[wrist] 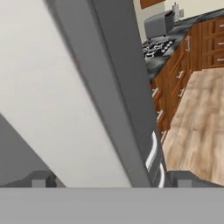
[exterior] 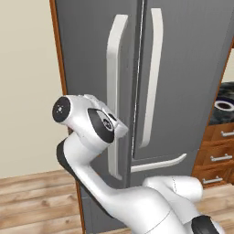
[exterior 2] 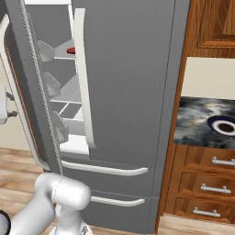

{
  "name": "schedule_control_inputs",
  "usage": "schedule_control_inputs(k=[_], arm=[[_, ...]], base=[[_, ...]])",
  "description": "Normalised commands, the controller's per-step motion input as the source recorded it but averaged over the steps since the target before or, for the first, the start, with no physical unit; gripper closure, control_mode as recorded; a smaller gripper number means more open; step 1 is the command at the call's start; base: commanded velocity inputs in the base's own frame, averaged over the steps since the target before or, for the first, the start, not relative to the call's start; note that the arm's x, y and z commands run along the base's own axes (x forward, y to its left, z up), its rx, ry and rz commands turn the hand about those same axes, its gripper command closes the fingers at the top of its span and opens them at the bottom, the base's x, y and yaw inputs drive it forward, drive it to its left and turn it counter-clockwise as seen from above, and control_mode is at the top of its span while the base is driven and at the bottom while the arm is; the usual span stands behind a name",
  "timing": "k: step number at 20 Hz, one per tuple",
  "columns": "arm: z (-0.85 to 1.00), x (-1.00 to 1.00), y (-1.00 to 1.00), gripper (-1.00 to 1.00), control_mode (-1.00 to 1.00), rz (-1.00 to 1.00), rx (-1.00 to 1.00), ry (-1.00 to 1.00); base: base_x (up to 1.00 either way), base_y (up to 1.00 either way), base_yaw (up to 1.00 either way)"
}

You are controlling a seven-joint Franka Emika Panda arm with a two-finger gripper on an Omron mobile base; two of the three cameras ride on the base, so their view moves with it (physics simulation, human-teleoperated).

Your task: Place the steak on the counter behind the older steak on the same shelf of the fridge to maintain FIFO order. Close the fridge door when finished.

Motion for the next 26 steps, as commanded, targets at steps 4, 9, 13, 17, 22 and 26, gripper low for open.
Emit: schedule_control_inputs(k=[4,9,13,17,22,26], arm=[[0.22,0.52,-0.63,-1.00,-1.00,0.00,0.00,-0.02],[0.27,0.48,-0.62,-1.00,-1.00,0.00,0.00,-0.03],[0.26,0.55,-0.45,-1.00,-1.00,0.00,0.00,-0.02],[0.21,0.64,-0.20,-1.00,-1.00,0.00,0.00,0.00],[0.21,0.64,-0.05,-1.00,-1.00,-0.04,0.00,0.02],[0.13,0.72,0.00,-1.00,-1.00,-0.05,0.00,0.02]], base=[[0.00,0.00,0.00],[0.00,0.00,0.00],[0.00,0.00,0.00],[0.00,0.00,0.00],[0.00,0.00,0.00],[0.00,0.00,0.00]])
